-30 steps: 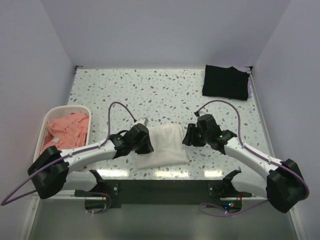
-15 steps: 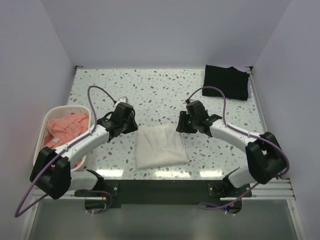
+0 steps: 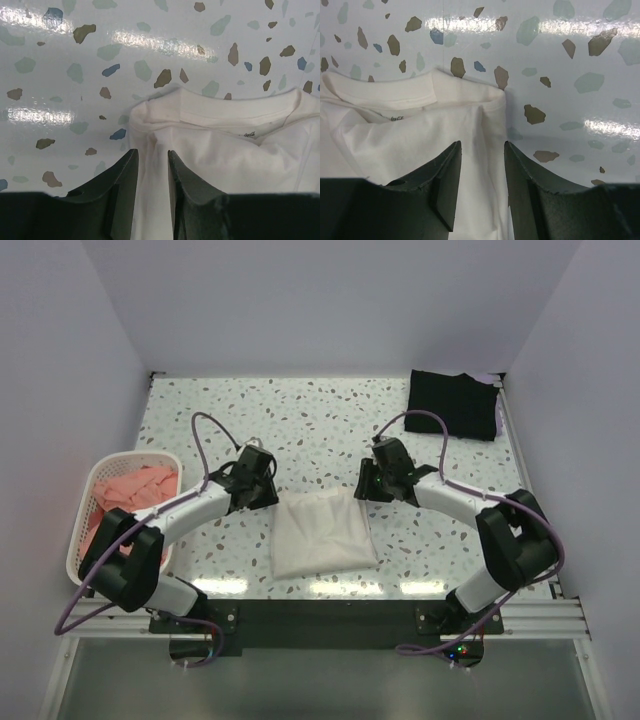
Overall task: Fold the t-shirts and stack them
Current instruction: Fold the tshirt
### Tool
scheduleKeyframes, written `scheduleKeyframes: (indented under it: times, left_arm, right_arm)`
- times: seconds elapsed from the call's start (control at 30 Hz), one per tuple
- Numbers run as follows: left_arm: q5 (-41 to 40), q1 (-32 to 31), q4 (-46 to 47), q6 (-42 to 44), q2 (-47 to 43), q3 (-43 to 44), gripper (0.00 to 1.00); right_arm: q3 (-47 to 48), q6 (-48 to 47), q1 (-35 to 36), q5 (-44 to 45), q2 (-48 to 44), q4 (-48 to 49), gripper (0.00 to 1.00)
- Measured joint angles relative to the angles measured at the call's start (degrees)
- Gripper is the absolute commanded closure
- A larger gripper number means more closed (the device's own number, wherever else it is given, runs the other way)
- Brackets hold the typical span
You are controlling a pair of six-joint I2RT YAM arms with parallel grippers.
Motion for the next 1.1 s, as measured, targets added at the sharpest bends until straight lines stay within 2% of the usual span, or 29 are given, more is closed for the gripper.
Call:
scheduleKeyframes:
  times: [0.57, 0.77, 0.93, 1.0, 1.03, 1.1]
  left_arm:
    - [2.49, 0.00, 4.83, -0.07, 4.90, 0.00, 0.69]
    - [2.71, 0.00, 5.22, -0.09, 5.14, 0.00, 0.84]
    - [2.93, 0.00, 5.33, 0.00, 5.14, 0.00, 1.00]
    - [2.97, 0.00, 5.35, -0.02, 5.14, 0.00, 1.00]
    - [2.97, 0.00, 5.33, 0.00, 5.11, 0.00, 1.00]
    - [2.95, 0.00, 5.20, 0.00, 4.96, 0.00, 1.00]
  right_arm:
    - [0.52, 0.74, -0.04, -0.33, 3.76, 2.93, 0.66]
    - [0.52, 1.38, -0.04, -1.49, 4.81, 3.80, 0.68]
    - [0.52, 1.88, -0.04, -1.90, 4.90, 4.31, 0.84]
    - [0.52, 2.05, -0.04, -2.05, 4.94, 4.50, 0.91]
    - [0.55, 2.12, -0.04, -2.10, 4.96, 4.55, 0.99]
    - [0.55, 2.08, -0.04, -2.12, 4.98, 4.50, 1.00]
